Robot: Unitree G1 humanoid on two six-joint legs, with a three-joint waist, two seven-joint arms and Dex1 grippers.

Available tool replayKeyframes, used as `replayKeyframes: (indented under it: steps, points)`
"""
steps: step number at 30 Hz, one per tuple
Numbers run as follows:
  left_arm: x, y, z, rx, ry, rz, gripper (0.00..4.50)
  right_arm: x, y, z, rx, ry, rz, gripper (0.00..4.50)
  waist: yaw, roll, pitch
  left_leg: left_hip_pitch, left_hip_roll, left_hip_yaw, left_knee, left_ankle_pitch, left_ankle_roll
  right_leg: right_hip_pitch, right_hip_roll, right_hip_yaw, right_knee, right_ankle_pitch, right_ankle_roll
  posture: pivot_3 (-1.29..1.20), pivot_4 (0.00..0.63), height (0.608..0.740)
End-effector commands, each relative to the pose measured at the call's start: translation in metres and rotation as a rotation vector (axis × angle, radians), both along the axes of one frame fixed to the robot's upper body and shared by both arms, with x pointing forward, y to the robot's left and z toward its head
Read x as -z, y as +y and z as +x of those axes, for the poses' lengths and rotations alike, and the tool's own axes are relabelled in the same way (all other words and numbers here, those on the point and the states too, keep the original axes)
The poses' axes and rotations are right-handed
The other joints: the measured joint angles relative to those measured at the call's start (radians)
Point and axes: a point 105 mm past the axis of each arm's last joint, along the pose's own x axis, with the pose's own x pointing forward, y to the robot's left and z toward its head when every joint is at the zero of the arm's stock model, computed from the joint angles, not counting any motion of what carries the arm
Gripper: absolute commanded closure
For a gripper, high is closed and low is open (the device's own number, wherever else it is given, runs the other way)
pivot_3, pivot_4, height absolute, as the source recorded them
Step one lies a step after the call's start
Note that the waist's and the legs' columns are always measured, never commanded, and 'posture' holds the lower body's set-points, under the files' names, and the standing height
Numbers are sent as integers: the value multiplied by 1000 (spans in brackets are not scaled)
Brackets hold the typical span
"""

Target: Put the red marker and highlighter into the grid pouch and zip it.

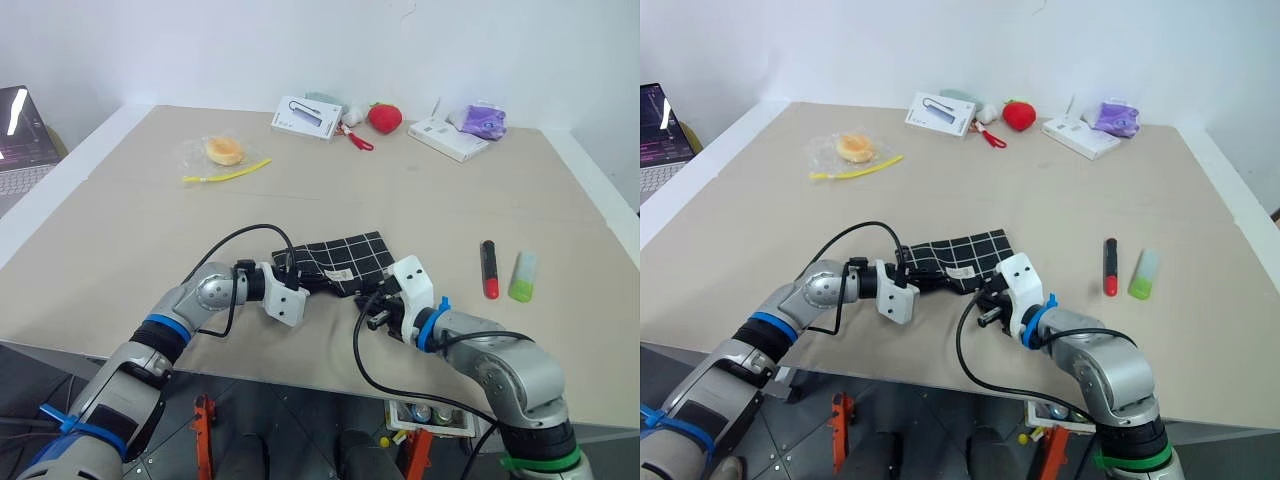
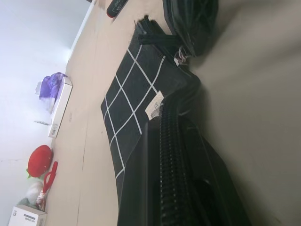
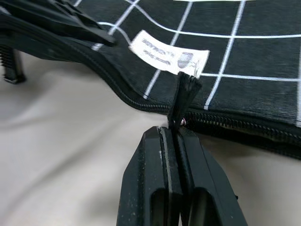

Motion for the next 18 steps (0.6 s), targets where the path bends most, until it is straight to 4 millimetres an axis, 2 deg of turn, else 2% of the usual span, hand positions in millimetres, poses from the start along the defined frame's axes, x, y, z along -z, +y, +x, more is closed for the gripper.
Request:
replayKeyframes:
  steps: [1,4,7,13,18]
  points:
    - [22,-6,-11,31,66,43,4500,-23,26,-10,-128,-59,59,4417,0,0,0,0,0,0,0,0,0,0,0,0,0,0,0,0,150,733]
    - [22,-6,-11,30,64,41,4500,-26,30,-10,-138,-58,76,4417,0,0,0,0,0,0,0,0,0,0,0,0,0,0,0,0,150,733]
    - [21,-7,-10,31,63,37,4500,-20,31,-10,-147,-49,43,4417,0,0,0,0,0,0,0,0,0,0,0,0,0,0,0,0,150,733]
    - [19,-5,-10,26,64,31,4500,-3,14,-10,-113,-19,-62,4417,0,0,0,-1,0,0,0,0,0,0,0,0,0,0,0,0,150,733]
    - [18,-4,-10,19,67,21,4500,-3,12,-11,-119,-25,-82,4417,0,0,0,-1,0,0,0,0,0,-1,0,0,0,-1,0,0,150,733]
